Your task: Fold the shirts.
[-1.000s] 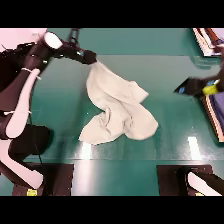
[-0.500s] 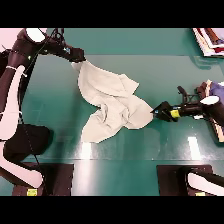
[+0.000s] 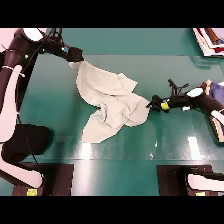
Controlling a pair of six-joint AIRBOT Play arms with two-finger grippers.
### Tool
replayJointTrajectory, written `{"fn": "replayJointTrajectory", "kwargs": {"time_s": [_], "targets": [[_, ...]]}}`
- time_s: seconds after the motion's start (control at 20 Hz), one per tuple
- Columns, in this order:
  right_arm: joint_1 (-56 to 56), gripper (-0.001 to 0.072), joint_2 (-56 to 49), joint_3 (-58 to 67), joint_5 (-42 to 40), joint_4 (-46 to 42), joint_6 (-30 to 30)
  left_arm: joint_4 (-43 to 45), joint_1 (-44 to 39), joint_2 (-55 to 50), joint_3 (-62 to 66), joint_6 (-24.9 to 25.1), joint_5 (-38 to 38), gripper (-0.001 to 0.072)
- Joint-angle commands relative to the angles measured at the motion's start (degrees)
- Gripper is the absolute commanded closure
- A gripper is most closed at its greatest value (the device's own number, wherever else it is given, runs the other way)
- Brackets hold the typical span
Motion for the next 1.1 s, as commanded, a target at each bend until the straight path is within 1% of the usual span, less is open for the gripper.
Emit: {"fn": "replayJointTrajectory", "kwargs": {"time_s": [0.0, 0.15, 0.35, 0.45, 0.55, 0.7, 0.85, 0.95, 1.05], "targets": [[-1.75, 0.0700, 6.29, 7.78, -0.79, -4.35, -0.09, 7.15, 0.07, 7.26, 0.07, -2.27, 2.86, 0.0684], [-6.36, 0.0700, 15.80, 20.04, -0.55, -6.84, -0.20, 12.33, 0.04, 20.22, 0.07, -2.25, 6.62, 0.0684], [-11.13, 0.0700, 25.88, 38.51, 1.40, -12.81, -0.98, 12.44, 0.04, 38.10, 0.07, -2.25, 10.56, 0.0684], [-13.00, 0.0700, 29.77, 44.98, 2.82, -14.78, -1.01, 12.31, 0.04, 45.33, 0.07, -2.27, 12.31, 0.0684], [-15.30, 0.0700, 32.92, 49.27, 5.20, -14.80, -1.01, 11.34, 0.04, 50.69, 0.07, -2.27, 13.64, 0.0684], [-19.74, 0.0700, 35.60, 54.34, 9.92, -14.78, -0.98, 8.24, 0.04, 55.39, 0.22, -2.27, 15.08, 0.0684], [-25.51, 0.0700, 36.04, 58.03, 14.34, -14.73, -0.96, 5.07, 0.04, 55.69, 1.79, -2.27, 13.14, 0.0684], [-29.16, 0.0701, 33.99, 60.67, 19.04, -14.58, 0.24, 4.68, 0.04, 54.60, 1.29, -2.80, 9.49, 0.0684], [-29.94, 0.0701, 29.62, 62.69, 24.81, -14.53, 3.04, 4.70, 0.04, 51.30, 0.13, -5.73, 2.10, 0.0684]]}}
